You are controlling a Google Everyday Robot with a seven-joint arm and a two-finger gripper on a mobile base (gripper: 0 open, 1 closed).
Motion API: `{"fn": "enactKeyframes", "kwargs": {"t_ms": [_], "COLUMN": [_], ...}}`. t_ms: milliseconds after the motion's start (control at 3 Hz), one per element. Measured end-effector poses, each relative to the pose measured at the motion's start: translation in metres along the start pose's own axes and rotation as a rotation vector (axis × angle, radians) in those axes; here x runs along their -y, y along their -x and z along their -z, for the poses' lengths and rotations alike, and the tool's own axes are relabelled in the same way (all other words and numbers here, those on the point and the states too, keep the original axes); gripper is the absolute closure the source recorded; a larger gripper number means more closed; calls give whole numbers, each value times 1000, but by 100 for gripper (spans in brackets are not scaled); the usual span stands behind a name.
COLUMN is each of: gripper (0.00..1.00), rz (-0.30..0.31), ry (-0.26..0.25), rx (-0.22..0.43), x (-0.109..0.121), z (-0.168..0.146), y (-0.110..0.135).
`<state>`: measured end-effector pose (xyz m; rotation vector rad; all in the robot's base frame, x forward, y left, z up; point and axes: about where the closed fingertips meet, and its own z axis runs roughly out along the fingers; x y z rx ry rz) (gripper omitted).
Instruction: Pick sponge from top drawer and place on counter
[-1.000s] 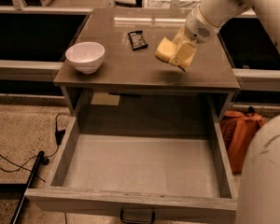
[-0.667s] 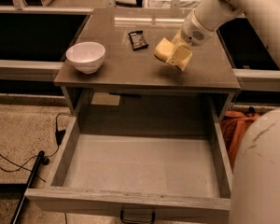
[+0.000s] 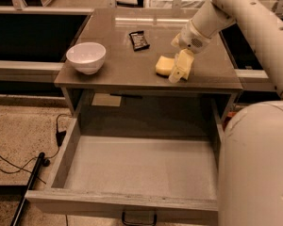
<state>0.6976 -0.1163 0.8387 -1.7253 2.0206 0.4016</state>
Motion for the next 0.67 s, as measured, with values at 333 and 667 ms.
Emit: {"fn": "enactKeyframes", "kwargs": {"t_ms": [333, 667], "gripper": [0, 0], "rz": [41, 133], "ry": [1, -61], "rx": [30, 3], "x": [-9, -18], "z": [29, 62], "y": [-14, -30]}}
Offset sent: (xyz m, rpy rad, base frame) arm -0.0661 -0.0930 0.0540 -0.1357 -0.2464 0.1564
